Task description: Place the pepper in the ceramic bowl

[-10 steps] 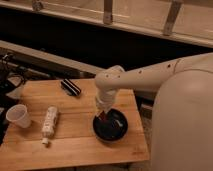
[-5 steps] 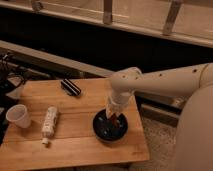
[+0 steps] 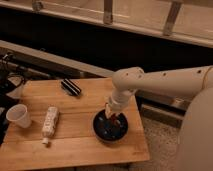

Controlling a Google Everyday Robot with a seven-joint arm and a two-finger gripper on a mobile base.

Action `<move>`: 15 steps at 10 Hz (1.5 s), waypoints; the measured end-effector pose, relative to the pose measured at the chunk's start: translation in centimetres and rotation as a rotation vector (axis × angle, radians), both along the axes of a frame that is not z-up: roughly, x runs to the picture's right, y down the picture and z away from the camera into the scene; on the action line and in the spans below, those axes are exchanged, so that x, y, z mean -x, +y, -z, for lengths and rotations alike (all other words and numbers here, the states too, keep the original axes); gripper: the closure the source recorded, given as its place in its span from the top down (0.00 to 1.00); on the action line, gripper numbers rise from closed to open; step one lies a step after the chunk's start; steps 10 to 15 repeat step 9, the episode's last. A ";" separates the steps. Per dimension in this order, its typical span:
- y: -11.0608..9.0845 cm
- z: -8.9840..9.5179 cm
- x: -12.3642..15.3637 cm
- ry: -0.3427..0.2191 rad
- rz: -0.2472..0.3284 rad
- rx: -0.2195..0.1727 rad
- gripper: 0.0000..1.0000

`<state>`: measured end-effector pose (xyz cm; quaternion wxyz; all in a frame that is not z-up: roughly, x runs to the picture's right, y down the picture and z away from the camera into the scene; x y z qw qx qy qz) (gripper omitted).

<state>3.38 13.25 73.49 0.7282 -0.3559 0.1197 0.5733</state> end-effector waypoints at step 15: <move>-0.1 -0.4 1.3 -0.032 0.039 0.020 0.45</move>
